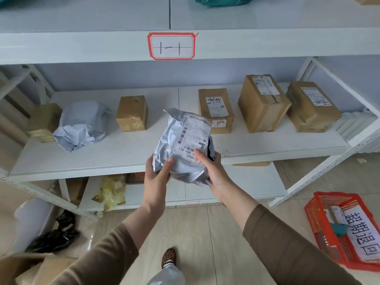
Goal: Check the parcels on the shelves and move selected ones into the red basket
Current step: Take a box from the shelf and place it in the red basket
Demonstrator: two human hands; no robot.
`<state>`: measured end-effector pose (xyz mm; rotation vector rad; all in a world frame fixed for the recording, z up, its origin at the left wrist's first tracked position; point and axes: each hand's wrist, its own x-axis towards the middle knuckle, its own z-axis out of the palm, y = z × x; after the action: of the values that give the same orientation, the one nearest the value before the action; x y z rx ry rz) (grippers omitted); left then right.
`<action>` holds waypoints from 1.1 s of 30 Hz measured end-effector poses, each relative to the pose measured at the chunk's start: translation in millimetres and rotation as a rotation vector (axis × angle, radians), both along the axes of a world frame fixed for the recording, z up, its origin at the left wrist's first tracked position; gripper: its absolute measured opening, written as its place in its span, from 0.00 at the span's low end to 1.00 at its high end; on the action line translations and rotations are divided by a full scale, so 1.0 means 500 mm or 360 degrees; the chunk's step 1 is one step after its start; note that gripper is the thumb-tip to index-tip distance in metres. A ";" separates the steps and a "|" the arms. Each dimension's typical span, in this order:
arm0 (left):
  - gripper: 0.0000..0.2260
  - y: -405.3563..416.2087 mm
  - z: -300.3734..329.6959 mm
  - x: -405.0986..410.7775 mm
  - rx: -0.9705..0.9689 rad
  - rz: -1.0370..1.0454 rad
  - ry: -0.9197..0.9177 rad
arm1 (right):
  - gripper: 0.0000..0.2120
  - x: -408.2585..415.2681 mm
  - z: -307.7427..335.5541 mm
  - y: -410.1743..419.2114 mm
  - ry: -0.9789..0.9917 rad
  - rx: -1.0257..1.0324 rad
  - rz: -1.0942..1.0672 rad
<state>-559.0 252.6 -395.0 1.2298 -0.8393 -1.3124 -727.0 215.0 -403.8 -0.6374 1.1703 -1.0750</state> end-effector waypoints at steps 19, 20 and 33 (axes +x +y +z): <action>0.18 -0.482 -0.043 0.096 0.0452 0.0119 0.0464 | 0.39 0.138 -0.053 -0.449 0.0481 0.0135 -0.0180; 0.18 -0.496 -0.048 0.099 0.0461 0.0087 0.0437 | 0.33 0.142 -0.049 -0.452 0.0527 0.0099 -0.0162; 0.44 -0.478 -0.076 0.154 0.0479 -0.0091 -0.0019 | 0.30 0.188 -0.043 -0.440 0.1342 -0.0448 -0.0456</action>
<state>-482.2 13.6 -432.8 1.4574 -0.7062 -1.5189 -632.8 -5.1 -425.5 -1.2420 1.8896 -1.2646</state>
